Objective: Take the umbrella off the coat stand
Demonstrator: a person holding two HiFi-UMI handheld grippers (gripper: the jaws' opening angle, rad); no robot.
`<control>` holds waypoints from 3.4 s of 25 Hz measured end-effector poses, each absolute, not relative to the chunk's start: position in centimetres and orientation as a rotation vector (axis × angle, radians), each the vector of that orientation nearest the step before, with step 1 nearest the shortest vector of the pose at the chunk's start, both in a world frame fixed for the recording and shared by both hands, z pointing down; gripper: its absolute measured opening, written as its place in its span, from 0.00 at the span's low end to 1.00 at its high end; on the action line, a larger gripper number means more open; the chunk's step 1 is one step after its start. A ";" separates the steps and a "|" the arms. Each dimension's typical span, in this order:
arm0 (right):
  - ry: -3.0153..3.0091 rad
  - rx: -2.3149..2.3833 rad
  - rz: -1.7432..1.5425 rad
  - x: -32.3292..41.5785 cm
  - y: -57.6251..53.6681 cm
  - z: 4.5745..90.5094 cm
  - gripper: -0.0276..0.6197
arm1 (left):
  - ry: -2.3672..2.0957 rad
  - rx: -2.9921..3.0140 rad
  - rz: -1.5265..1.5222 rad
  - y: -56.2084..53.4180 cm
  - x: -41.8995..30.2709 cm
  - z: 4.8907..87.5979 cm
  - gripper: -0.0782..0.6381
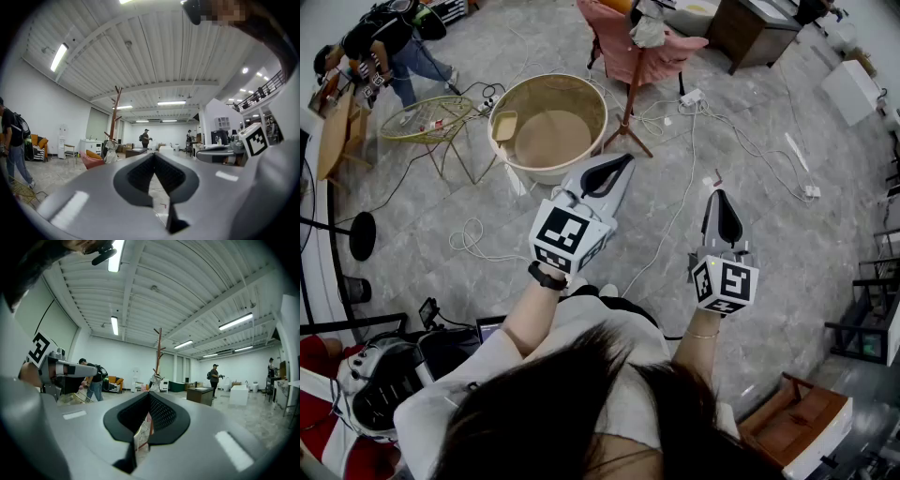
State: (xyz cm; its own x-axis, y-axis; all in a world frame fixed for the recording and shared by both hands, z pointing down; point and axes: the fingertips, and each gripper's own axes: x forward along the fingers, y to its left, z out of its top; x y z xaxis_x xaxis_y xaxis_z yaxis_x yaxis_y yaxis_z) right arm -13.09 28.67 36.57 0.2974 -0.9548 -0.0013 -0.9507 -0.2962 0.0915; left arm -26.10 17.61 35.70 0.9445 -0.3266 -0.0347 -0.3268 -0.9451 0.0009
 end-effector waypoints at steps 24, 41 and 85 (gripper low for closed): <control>-1.882 2.502 -0.009 -8.0 27.8 38.1 0.05 | 0.583 -3.087 0.091 16.0 -21.3 35.2 0.23; -1.828 2.519 0.035 1.6 14.4 38.7 0.05 | 0.581 -3.164 0.016 0.4 -11.1 37.7 0.52; -1.985 2.363 0.062 22.0 -9.0 38.9 0.05 | 0.870 -3.054 -0.014 -21.9 6.7 37.5 0.59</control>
State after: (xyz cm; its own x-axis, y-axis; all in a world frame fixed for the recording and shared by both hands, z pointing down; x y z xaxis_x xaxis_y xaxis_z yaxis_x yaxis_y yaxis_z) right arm 22.02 -9.02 38.93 0.1727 -0.9827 0.0663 -0.9850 -0.1720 0.0165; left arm 6.70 -21.86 37.45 0.8500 -0.5265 0.0180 -0.5268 -0.8495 0.0305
